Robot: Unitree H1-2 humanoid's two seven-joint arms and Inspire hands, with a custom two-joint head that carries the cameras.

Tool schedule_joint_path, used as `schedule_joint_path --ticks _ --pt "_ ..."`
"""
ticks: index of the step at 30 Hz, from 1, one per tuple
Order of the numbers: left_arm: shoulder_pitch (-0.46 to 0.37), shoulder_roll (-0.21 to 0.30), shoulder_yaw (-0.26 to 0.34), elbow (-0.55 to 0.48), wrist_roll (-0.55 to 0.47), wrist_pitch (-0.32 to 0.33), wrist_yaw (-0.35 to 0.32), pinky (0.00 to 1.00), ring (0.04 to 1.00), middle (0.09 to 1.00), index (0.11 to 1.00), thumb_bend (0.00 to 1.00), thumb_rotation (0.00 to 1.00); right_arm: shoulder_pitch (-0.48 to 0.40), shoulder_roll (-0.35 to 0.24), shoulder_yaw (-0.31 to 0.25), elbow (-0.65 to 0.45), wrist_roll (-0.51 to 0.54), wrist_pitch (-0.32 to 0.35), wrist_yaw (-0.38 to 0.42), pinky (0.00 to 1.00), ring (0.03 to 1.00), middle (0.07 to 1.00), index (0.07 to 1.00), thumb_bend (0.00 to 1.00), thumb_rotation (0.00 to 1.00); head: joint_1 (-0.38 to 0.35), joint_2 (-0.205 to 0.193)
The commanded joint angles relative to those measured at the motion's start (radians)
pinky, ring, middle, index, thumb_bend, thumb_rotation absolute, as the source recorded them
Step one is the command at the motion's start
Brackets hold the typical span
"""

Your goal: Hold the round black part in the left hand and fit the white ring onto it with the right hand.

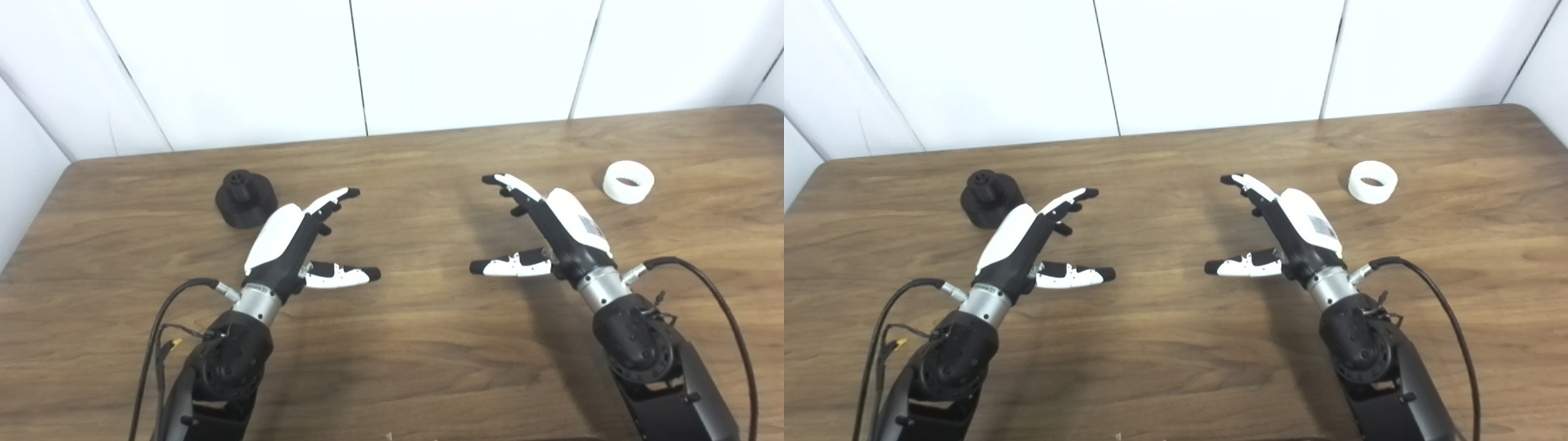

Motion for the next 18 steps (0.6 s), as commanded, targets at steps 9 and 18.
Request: schedule_joint_path --ticks 9,18 --pt "-0.045 -0.001 0.020 -0.011 -0.031 -0.031 0.022 0.59 0.703 0.798 0.897 0.89 0.27 -0.041 0.005 0.002 -0.015 -0.004 -0.021 -0.014 0.71 0.852 0.916 0.879 0.83 0.34 0.002 0.002" --pt "-0.042 0.002 0.017 -0.023 -0.030 -0.017 0.017 0.59 0.696 0.791 0.897 0.89 0.26 -0.035 0.004 0.003 -0.021 -0.005 -0.020 -0.012 0.72 0.850 0.914 0.879 0.84 0.35 0.006 0.004"
